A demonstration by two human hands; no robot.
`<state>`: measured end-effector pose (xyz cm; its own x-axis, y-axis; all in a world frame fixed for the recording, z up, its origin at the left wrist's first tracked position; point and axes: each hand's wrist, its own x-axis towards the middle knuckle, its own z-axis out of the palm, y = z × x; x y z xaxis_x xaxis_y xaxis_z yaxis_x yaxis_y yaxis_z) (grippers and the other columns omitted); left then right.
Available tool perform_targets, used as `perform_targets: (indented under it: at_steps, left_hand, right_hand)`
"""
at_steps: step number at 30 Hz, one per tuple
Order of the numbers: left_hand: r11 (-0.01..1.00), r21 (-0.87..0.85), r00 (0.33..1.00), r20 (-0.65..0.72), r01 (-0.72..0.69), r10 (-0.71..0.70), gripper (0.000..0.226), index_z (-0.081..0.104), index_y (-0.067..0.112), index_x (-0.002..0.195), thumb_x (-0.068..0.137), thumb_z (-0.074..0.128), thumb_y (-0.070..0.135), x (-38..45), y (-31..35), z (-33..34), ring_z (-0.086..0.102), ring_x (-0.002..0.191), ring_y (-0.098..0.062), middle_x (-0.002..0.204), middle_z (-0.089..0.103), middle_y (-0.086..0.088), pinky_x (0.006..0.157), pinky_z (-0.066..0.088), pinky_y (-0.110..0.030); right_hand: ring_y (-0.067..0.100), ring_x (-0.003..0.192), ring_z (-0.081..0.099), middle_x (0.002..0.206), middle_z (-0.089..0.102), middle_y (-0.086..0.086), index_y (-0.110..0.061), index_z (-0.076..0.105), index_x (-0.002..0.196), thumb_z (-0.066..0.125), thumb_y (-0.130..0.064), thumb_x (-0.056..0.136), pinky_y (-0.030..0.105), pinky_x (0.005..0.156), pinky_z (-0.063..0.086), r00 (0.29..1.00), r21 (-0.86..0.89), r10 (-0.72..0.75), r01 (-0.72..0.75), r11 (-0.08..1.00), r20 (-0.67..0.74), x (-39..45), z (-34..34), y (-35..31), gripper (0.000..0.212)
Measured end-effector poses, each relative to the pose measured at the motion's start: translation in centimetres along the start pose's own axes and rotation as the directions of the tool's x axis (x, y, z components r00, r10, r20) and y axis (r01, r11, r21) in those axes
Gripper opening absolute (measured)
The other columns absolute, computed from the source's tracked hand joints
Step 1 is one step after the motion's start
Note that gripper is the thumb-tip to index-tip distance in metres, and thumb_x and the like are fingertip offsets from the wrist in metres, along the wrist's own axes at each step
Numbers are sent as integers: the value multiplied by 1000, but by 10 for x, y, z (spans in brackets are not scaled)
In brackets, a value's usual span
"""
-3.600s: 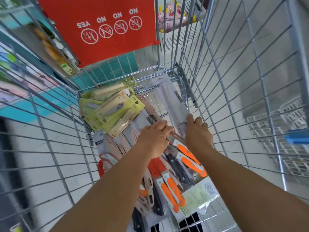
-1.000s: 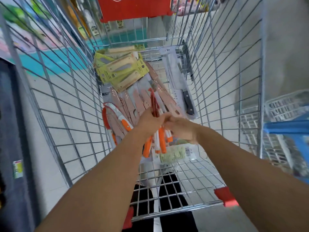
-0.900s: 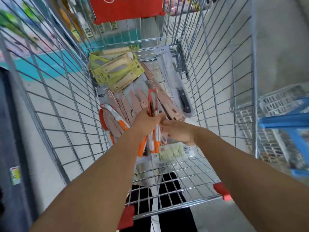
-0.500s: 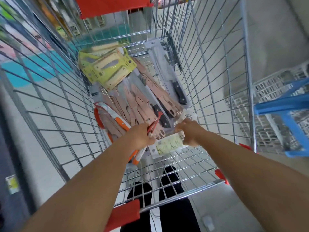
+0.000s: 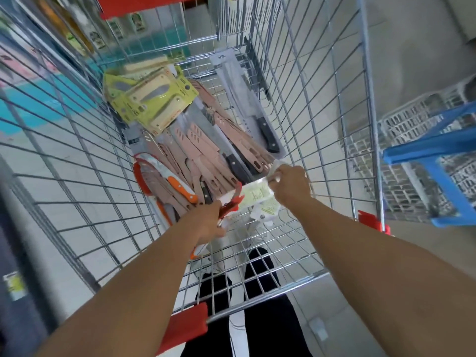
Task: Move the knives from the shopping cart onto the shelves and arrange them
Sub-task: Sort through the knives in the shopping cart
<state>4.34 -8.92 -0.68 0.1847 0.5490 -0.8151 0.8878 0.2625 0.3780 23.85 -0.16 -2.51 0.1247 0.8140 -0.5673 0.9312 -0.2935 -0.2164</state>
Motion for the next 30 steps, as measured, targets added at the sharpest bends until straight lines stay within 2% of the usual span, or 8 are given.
perform_targets:
  at_steps: [6,9,11,16,21,23,25,30]
  left_hand:
    - [980,182,993,98,-84,67,45,46,18,120,83,68,29,-1,9,7,59,90,-22,99,59,-2,82,50,-36]
    - [975,195,988,133,-105,80,35,51,16,115,85,68,23,1,14,16,59,89,-20,97,60,-2,78,48,-31]
    - [979,180,989,121,-100,79,37,51,13,117,85,68,22,0,14,20,60,95,-22,105,61,-4,84,49,-33]
    - [992,102,986,154,-80,64,45,56,11,119,80,73,27,-3,12,13,60,98,-23,110,63,-7,88,49,-35]
    - [981,164,994,-25,-102,107,33,66,15,112,85,66,34,-8,7,8,61,91,-20,99,66,-5,78,48,-30]
    - [986,157,993,-97,-57,73,22,69,12,94,87,63,32,-6,4,5,58,74,-16,82,62,-3,62,41,-24]
    - [999,49,983,-183,4,5,20,67,11,86,88,61,29,-3,3,1,58,69,-16,80,63,-2,54,36,-23]
    - [975,-220,934,-355,-42,-39,31,54,16,124,94,54,26,-3,11,-18,54,81,-14,118,57,-6,59,38,-19]
  right_hand:
    - [35,112,50,128,41,14,-20,56,121,63,-20,88,35,75,48,996,-25,91,-91,996,14,9,3,-7,34]
    - [33,114,48,123,50,14,-18,54,123,60,-26,89,35,83,39,999,-116,45,-44,992,12,8,7,-7,36]
    - [33,116,44,124,50,14,-19,51,125,58,-26,90,33,76,34,998,-122,65,-63,991,14,5,9,-7,37]
    - [27,90,50,125,47,14,-16,49,124,65,-24,87,32,65,39,975,58,212,-216,975,66,-3,9,-4,41]
    - [26,89,56,115,59,13,-11,55,120,63,-23,88,31,64,45,969,271,226,-244,931,98,-7,11,-12,35]
    - [25,93,57,115,60,11,-13,55,124,64,-23,87,30,67,47,965,328,241,-262,908,102,-10,9,-16,40]
    - [24,95,59,118,60,10,-15,56,126,69,-21,83,30,71,51,963,401,242,-269,876,116,-12,7,-15,46]
    - [21,87,60,114,61,7,-14,59,115,71,-15,83,23,55,49,989,421,137,-151,894,63,-18,-13,-19,34]
